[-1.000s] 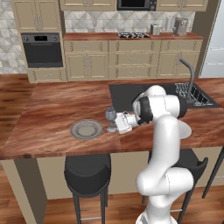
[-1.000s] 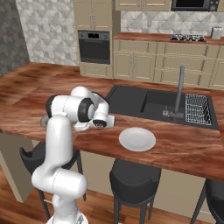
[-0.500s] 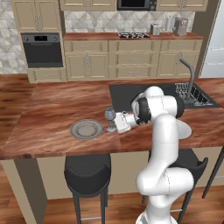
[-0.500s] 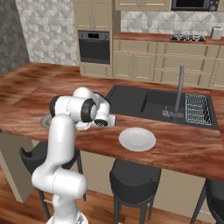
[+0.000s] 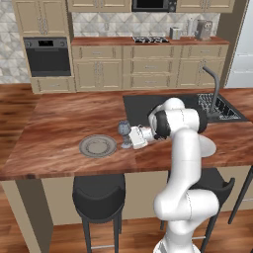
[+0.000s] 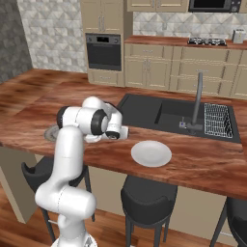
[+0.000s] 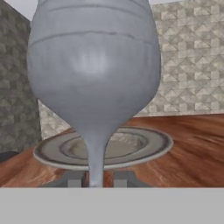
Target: Retrieve the wine glasses from the counter and place one next to each plate.
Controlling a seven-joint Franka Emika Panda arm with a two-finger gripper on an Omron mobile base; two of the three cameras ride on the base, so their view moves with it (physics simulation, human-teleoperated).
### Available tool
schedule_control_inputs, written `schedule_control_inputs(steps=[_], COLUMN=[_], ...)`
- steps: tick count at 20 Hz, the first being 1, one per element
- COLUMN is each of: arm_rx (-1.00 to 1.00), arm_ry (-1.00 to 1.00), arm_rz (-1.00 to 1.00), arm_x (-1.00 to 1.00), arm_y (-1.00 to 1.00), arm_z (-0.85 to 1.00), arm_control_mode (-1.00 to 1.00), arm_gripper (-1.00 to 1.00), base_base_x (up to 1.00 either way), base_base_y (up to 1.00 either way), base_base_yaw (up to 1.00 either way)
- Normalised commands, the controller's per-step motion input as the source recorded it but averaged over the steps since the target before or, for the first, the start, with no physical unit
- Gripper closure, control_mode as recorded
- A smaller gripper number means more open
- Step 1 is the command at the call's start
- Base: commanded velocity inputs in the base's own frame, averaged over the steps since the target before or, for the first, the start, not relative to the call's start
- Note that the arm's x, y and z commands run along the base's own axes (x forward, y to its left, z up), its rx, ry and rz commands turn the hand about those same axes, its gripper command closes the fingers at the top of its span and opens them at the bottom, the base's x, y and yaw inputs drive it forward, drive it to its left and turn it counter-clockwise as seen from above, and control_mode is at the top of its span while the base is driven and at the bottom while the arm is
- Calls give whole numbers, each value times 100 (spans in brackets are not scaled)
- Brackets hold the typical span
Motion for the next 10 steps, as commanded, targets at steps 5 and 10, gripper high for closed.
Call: schedule_control_inputs(steps=[5, 10], arm_rx=[0, 0], arm_ry=[0, 0], arm_rz=[0, 0], arm_x=[0, 0], arm_y=[0, -6], arm_z=[-19, -17], arm_control_mode=[-100, -100], arm_gripper=[-100, -100], base_base_x=[0, 0], base_base_y=[0, 0], base_base_yaw=[0, 0])
